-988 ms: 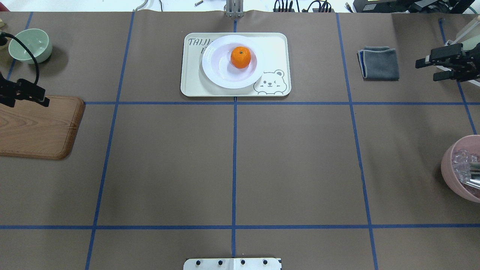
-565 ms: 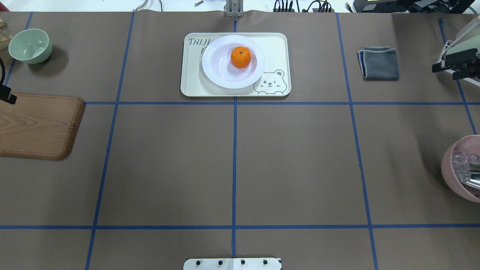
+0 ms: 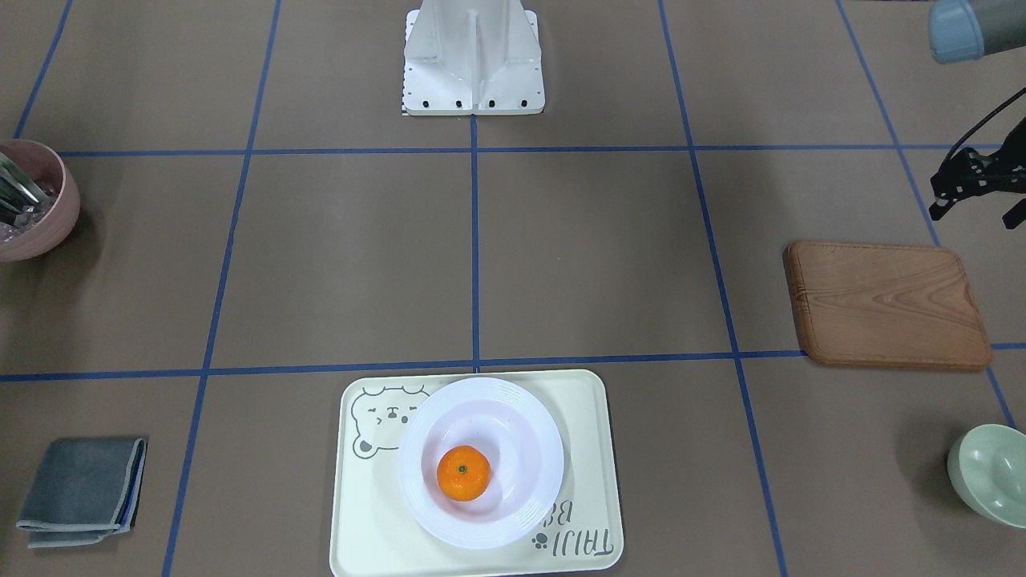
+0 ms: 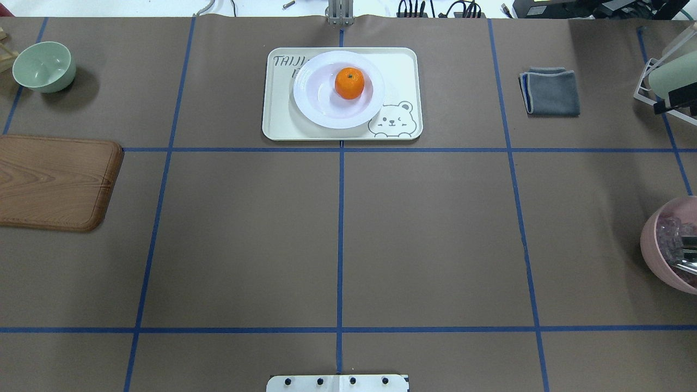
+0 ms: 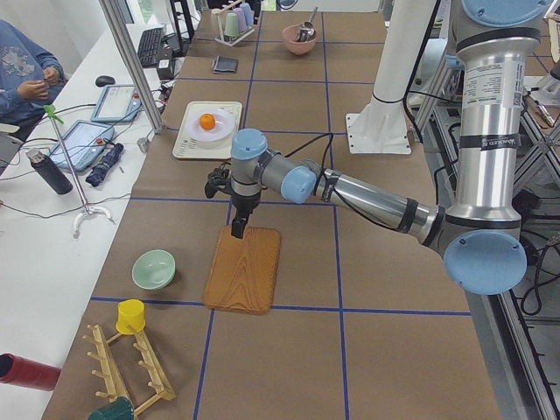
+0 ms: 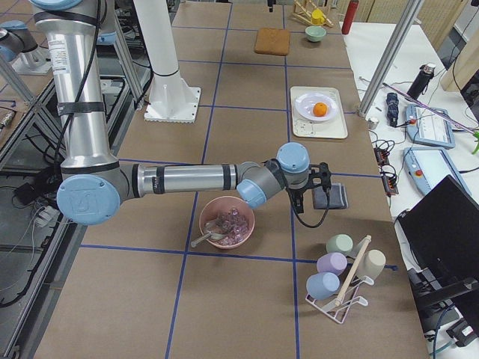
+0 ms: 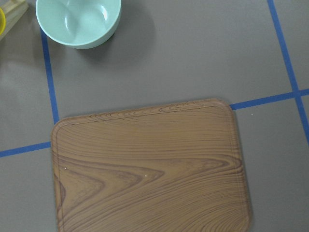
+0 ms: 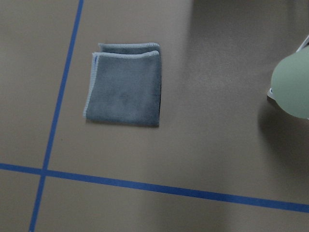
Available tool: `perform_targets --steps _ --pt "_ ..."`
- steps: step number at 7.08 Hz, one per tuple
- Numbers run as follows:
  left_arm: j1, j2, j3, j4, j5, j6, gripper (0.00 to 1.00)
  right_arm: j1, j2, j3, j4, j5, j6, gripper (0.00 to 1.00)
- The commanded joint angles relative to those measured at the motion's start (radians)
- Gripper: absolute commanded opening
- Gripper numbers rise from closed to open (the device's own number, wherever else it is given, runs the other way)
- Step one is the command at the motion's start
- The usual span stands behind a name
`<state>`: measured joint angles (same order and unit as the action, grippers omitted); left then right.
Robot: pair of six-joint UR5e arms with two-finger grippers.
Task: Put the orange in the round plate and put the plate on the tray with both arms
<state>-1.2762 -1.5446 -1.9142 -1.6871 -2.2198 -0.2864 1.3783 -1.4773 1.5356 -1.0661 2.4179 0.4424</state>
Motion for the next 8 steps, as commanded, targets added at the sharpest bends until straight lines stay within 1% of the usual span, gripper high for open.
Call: perform_targets --steps 1,2,3,5,6,8 --pt "-0.003 0.006 0.006 0.001 0.002 0.01 0.99 0.033 0.032 0.006 -0.24 -0.046 -0.266 1.0" --pt "-0.005 0.006 0.011 0.001 0.003 0.012 0.99 0.05 0.046 0.006 -0.312 -0.06 -0.343 1.0" --pt "-0.02 0.006 0.024 0.001 0.003 0.051 0.99 0.051 0.046 0.005 -0.337 -0.095 -0.4 1.0" --pt "-0.043 0.005 0.056 0.01 0.002 0.088 0.99 0.071 0.048 0.009 -0.408 -0.105 -0.488 1.0" --pt "-0.043 -0.008 0.058 0.047 0.0 0.089 0.99 0.059 0.058 0.043 -0.469 -0.105 -0.491 1.0" --pt "-0.043 -0.034 0.052 0.144 0.0 0.089 0.99 0.032 0.191 0.049 -0.683 -0.106 -0.49 1.0"
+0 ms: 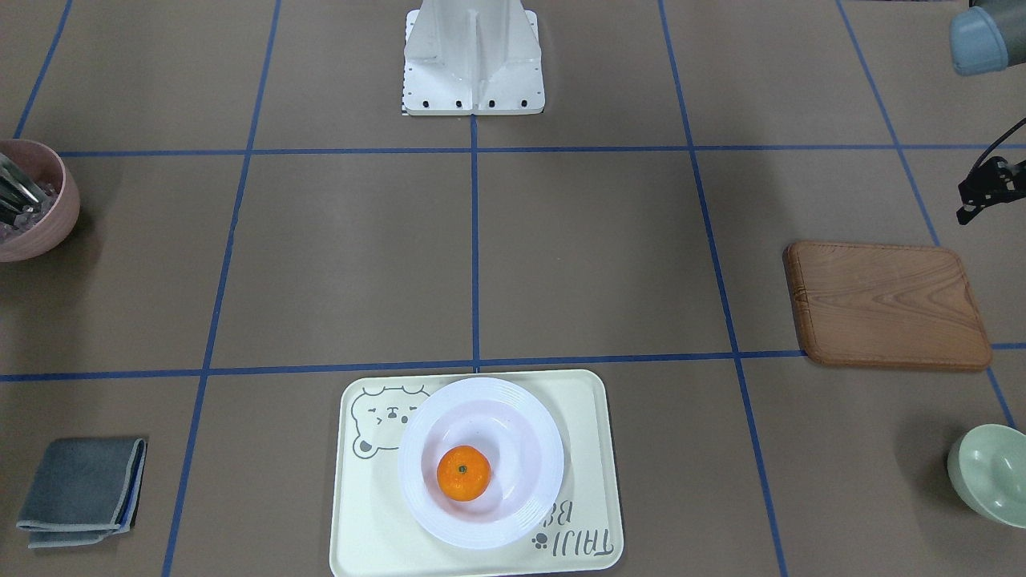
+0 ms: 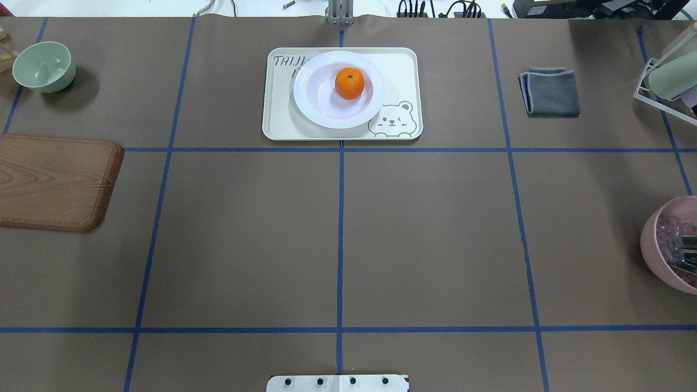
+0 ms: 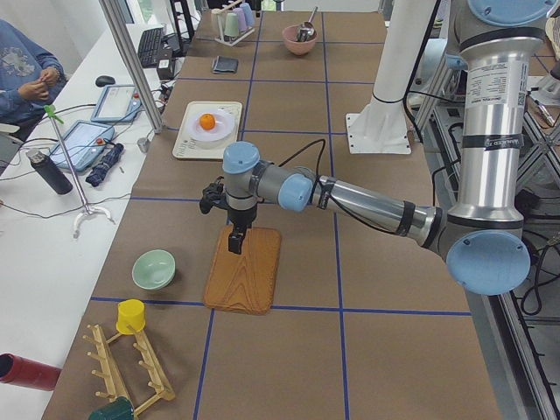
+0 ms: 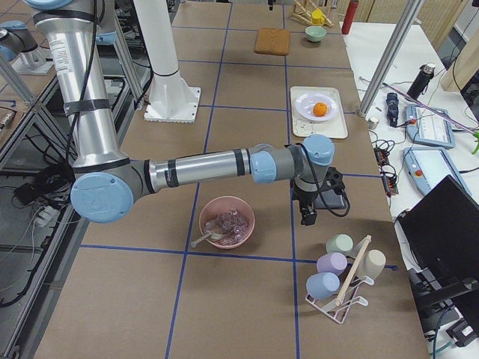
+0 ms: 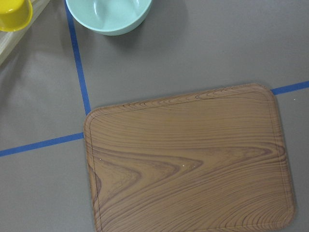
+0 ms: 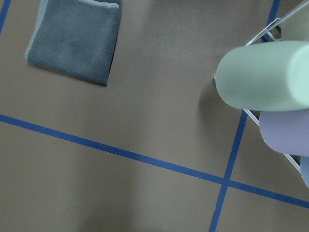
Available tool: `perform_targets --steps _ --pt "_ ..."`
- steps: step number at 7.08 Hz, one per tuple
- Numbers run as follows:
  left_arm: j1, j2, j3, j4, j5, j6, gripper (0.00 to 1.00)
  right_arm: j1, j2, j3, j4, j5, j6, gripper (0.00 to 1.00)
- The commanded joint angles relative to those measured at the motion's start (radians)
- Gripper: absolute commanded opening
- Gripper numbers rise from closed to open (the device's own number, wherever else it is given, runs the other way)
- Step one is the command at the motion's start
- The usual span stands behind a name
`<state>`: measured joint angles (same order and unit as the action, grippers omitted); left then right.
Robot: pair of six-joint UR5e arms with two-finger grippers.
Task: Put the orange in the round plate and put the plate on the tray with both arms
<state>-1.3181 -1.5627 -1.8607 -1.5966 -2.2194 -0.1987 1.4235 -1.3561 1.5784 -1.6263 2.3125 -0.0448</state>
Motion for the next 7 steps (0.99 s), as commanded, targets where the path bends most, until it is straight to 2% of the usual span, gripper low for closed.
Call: perform_targets --steps 1,2,4,7 --pt "-0.001 -0.042 0.002 0.096 -0.003 -0.002 0.99 -0.015 0.075 0.006 -0.141 0.001 0.011 1.0" --pt "0.0 -0.078 0.005 0.16 -0.011 -0.008 0.99 -0.015 0.063 0.008 -0.139 -0.001 0.016 1.0" --pt "0.0 -0.082 0.008 0.17 -0.017 -0.011 0.99 -0.015 -0.033 0.102 -0.133 -0.001 0.014 1.0" --pt "-0.001 -0.069 -0.009 0.165 -0.019 -0.01 0.99 -0.015 -0.055 0.127 -0.133 0.004 0.016 1.0"
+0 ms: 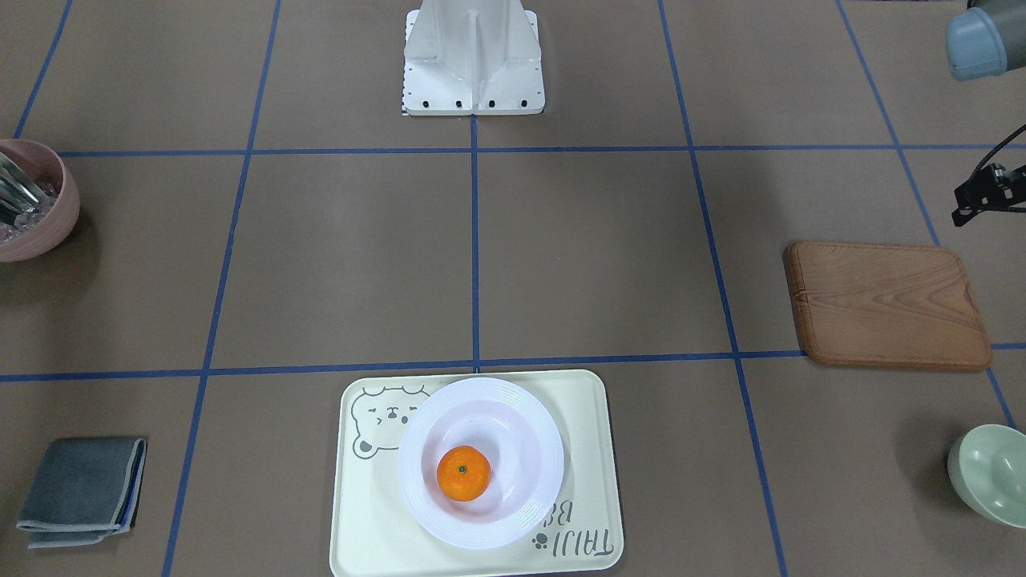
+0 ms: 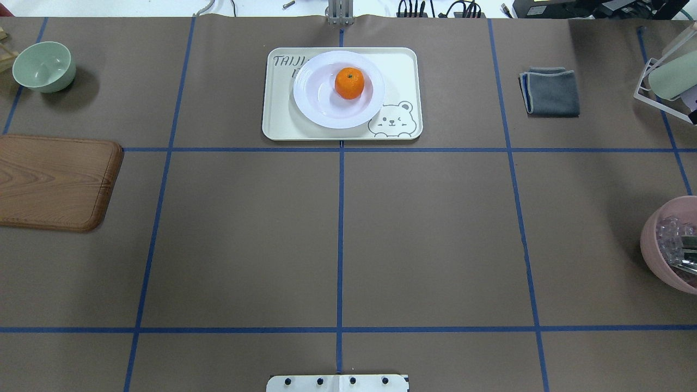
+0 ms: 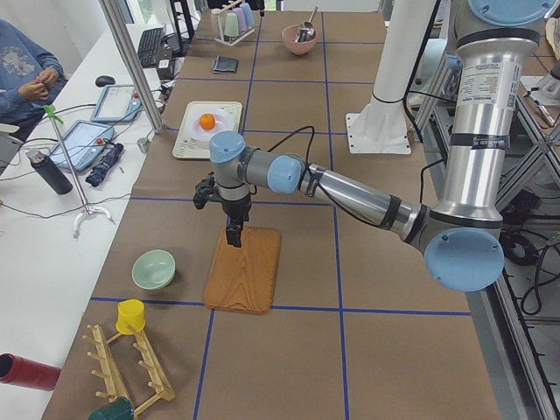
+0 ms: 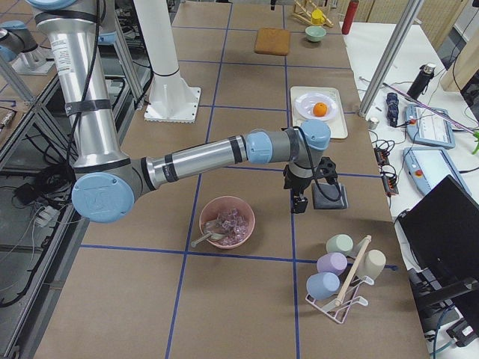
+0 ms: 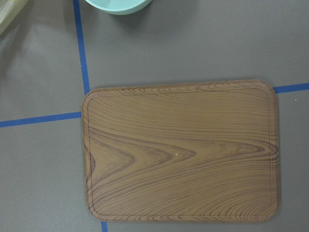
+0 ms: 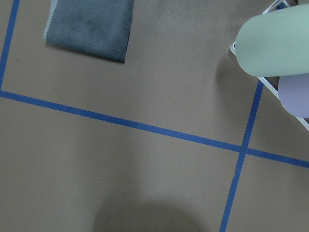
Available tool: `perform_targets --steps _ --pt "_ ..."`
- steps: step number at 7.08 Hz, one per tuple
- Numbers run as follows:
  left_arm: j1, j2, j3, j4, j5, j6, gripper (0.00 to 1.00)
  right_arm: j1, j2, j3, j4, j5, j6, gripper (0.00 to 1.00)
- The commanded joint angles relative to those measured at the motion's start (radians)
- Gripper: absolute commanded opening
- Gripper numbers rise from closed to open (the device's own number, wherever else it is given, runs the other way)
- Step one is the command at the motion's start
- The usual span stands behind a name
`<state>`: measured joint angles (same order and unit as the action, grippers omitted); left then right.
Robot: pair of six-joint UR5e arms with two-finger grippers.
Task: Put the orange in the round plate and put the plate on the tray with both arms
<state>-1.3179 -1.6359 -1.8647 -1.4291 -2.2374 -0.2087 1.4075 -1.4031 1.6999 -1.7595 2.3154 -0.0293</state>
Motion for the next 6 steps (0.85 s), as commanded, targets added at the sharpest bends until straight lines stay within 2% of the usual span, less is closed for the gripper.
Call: perform_targets --steps 1,3,4,6 --pt "0.0 0.004 0.004 -0.013 -0.001 -0.003 0.99 0.001 -0.01 0.01 0.0 0.001 0.0 1.0" --pt "0.002 -0.007 -0.023 -0.013 -0.019 -0.003 0.99 -0.001 -0.008 0.009 0.002 0.002 -0.001 1.0" --pt "0.002 -0.012 -0.013 -0.014 -0.08 -0.001 0.99 -0.001 -0.008 0.009 0.0 -0.001 -0.001 1.0" --pt "0.005 -0.047 -0.001 -0.011 -0.077 -0.003 0.99 -0.001 -0.008 0.02 0.0 0.004 0.002 1.0"
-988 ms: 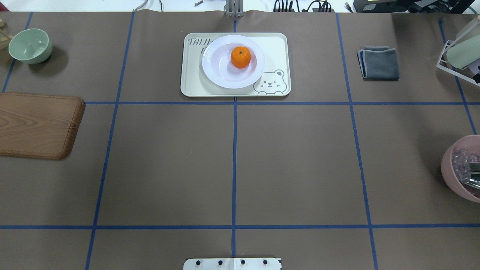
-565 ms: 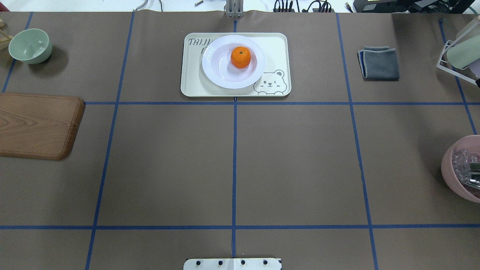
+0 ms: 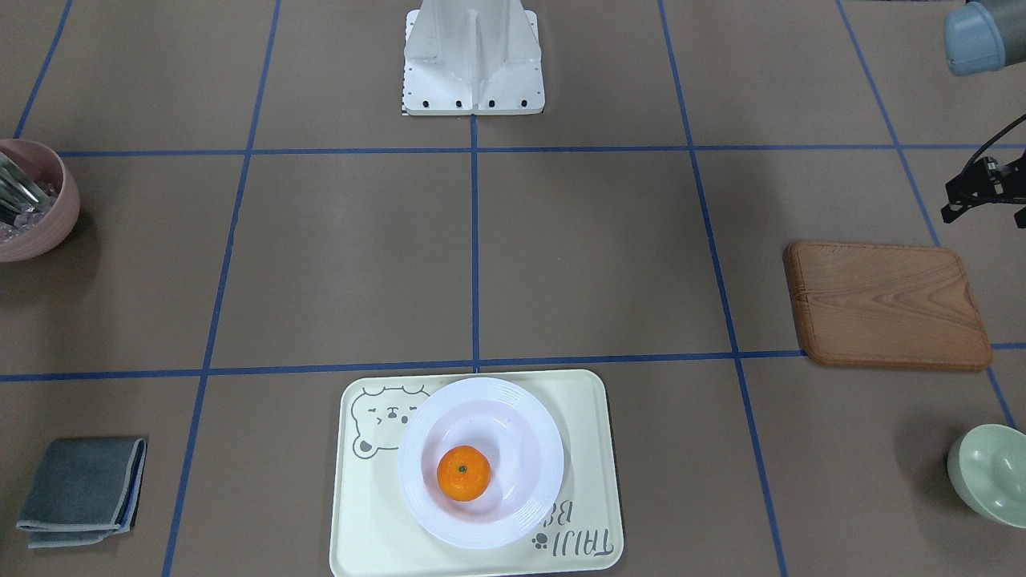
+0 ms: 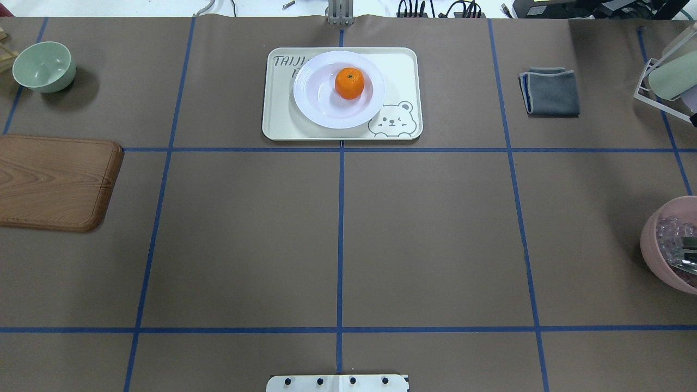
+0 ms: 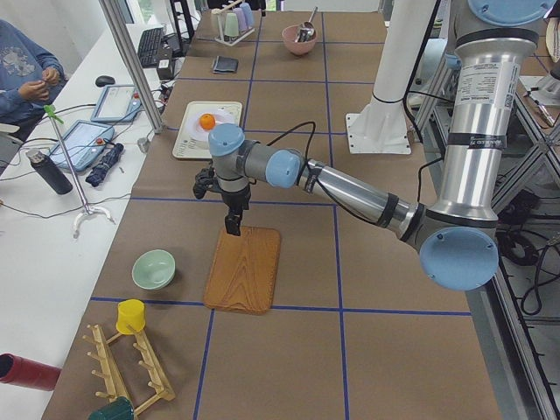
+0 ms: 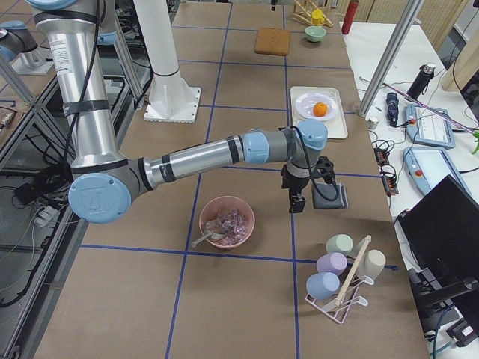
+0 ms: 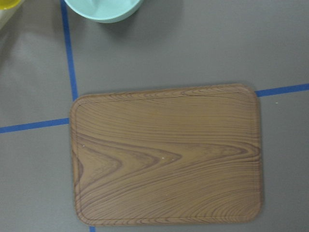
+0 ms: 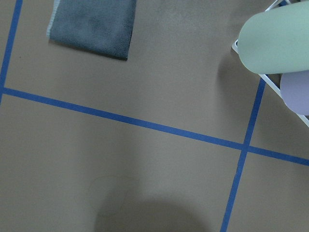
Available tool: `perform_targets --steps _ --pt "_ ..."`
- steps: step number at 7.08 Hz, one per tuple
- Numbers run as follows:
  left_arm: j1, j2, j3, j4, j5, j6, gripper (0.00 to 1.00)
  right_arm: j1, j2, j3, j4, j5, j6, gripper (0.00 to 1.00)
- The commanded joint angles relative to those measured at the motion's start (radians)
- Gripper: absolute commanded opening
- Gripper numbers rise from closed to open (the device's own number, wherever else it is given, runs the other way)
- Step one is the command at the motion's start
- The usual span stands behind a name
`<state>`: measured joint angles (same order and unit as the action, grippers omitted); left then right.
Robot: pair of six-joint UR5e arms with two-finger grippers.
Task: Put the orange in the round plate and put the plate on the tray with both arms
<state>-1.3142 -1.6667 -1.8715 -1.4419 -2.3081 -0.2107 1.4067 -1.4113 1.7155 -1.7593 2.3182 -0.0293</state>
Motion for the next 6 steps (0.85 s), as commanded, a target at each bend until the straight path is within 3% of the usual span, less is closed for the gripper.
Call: perform_targets --steps 1,6 --pt "0.001 -0.018 0.003 0.0 -0.005 -0.001 0.99 -0.005 0.002 0.004 0.0 0.001 0.002 1.0" --pt "0.001 -0.007 0.003 -0.02 -0.013 0.002 0.99 -0.003 0.006 0.021 0.001 -0.002 0.002 1.0"
